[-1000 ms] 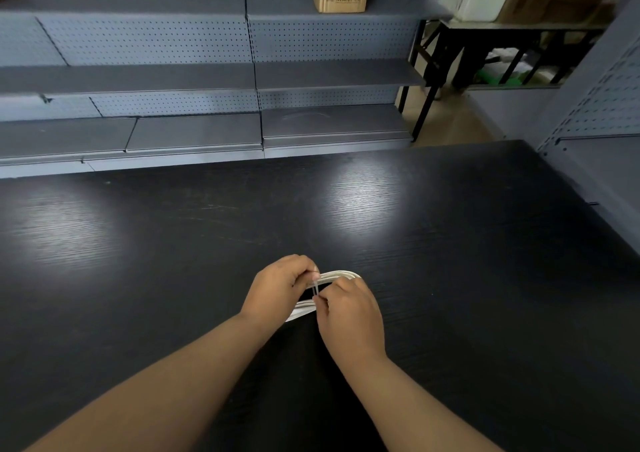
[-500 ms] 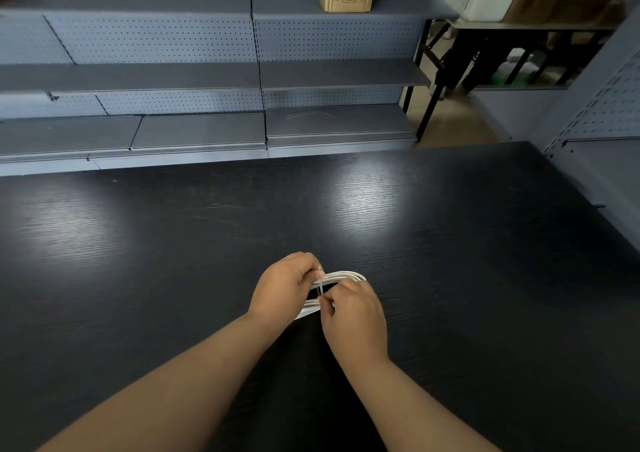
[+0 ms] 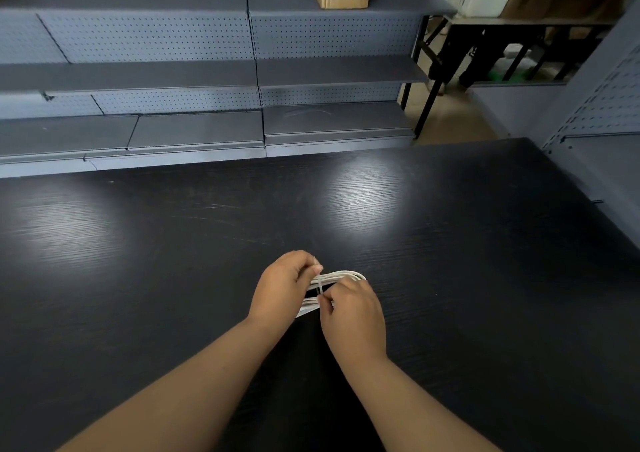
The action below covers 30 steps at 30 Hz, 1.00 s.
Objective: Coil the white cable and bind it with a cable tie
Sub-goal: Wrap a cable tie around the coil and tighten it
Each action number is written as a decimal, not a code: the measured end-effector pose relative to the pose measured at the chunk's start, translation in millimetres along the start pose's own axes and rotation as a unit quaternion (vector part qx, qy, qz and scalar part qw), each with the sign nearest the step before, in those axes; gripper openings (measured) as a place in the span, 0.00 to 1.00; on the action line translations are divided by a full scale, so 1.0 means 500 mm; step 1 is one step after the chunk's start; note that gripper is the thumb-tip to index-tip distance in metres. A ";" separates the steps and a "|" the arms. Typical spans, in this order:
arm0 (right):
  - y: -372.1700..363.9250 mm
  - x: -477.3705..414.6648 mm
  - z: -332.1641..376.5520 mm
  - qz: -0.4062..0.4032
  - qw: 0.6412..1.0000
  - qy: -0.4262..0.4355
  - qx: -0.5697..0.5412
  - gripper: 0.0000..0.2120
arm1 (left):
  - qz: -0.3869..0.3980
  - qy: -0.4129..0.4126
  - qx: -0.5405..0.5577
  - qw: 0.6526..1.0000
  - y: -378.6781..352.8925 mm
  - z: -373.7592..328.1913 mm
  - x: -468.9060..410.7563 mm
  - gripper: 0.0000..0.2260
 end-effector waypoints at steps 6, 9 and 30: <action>-0.002 0.000 0.001 0.011 1.000 0.012 -0.017 0.04 | -0.007 -0.006 -0.074 0.997 -0.004 -0.008 0.015 0.11; 0.002 -0.001 -0.001 -0.014 1.000 0.017 -0.019 0.01 | 0.003 -0.056 -0.107 0.993 -0.021 -0.020 0.025 0.11; 0.008 -0.003 -0.002 -0.030 0.999 0.040 -0.019 0.07 | -0.013 -0.054 -0.096 0.994 -0.015 -0.011 0.032 0.11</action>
Point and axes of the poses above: each hand's wrist, its own x-axis away from the middle knuckle, its own y-axis out of the back of the hand, z = x × y, the point moved 9 cm from there along -x, towards the middle knuckle, and after that the axes turned 10 degrees about z, right-handed, at the moved point
